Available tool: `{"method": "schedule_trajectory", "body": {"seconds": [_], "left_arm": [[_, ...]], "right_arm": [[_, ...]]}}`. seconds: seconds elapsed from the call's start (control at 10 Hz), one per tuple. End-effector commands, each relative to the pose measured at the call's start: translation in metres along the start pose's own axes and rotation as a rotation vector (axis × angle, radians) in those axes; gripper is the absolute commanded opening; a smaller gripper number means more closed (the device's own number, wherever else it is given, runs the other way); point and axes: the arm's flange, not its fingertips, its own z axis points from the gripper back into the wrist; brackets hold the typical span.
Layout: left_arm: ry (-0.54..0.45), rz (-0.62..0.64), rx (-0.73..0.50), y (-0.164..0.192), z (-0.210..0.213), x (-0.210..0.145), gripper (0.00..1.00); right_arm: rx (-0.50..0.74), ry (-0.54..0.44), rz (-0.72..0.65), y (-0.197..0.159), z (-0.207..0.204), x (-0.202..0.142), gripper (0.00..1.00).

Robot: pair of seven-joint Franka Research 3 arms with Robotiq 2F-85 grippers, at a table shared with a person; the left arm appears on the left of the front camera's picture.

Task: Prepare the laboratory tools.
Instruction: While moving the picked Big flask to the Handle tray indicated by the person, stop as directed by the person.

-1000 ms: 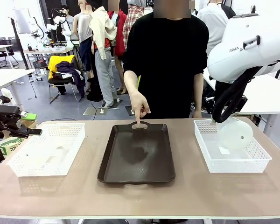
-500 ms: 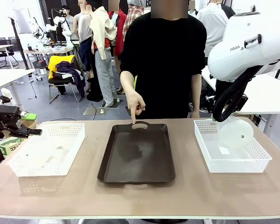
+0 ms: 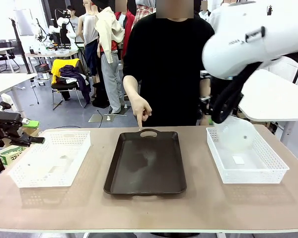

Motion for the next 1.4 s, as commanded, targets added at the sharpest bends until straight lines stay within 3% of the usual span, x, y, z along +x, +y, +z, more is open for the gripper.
{"method": "schedule_trajectory", "body": {"seconds": [0.0,0.4,0.6,1.0,1.3], "left_arm": [[-0.011,-0.003,-0.009,-0.002,0.001,0.001,1.0],[-0.011,-0.003,-0.009,-0.002,0.001,0.001,1.0],[-0.011,-0.003,-0.009,-0.002,0.001,0.001,1.0],[-0.011,-0.003,-0.009,-0.002,0.001,0.001,1.0],[-0.011,-0.003,-0.009,-0.002,0.001,0.001,1.0]], "right_arm": [[-0.005,-0.02,0.178,0.041,0.012,0.028,0.0],[-0.002,0.006,0.433,0.151,-0.021,0.073,0.0],[0.005,0.026,0.502,0.183,-0.045,0.086,0.0],[0.087,-0.039,0.555,0.211,-0.098,0.099,0.0],[0.135,-0.007,0.566,0.213,-0.127,0.102,0.0]]}}
